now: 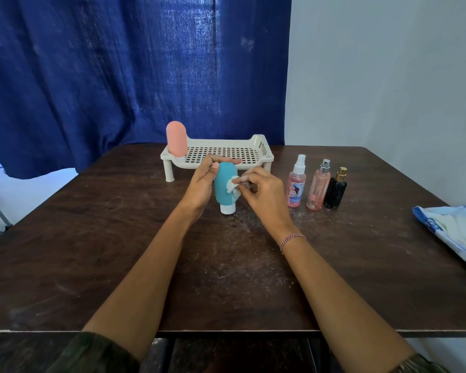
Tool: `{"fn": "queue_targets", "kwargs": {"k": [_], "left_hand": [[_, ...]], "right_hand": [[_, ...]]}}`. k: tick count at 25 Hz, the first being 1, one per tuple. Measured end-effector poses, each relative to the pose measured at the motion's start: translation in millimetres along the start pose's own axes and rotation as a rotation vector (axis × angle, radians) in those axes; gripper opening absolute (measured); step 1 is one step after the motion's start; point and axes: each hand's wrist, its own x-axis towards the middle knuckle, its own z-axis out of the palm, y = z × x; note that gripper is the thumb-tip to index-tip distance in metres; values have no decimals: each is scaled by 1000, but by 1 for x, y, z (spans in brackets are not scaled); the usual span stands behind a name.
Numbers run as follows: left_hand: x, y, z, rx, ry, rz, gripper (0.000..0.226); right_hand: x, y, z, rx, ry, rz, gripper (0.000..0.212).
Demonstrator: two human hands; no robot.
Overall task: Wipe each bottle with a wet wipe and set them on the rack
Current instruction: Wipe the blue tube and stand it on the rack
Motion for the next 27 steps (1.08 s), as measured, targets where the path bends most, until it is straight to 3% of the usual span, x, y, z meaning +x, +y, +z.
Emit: {"fn": "queue_targets", "kwargs": {"k": [21, 27], "left_hand": [[2, -4, -6, 43, 139, -54, 19], [2, -4, -4, 37, 120, -22, 22]], "right_hand": [[-4, 5, 3, 1, -227, 18, 16], [-1, 4, 1, 86, -106, 11, 15]]}}
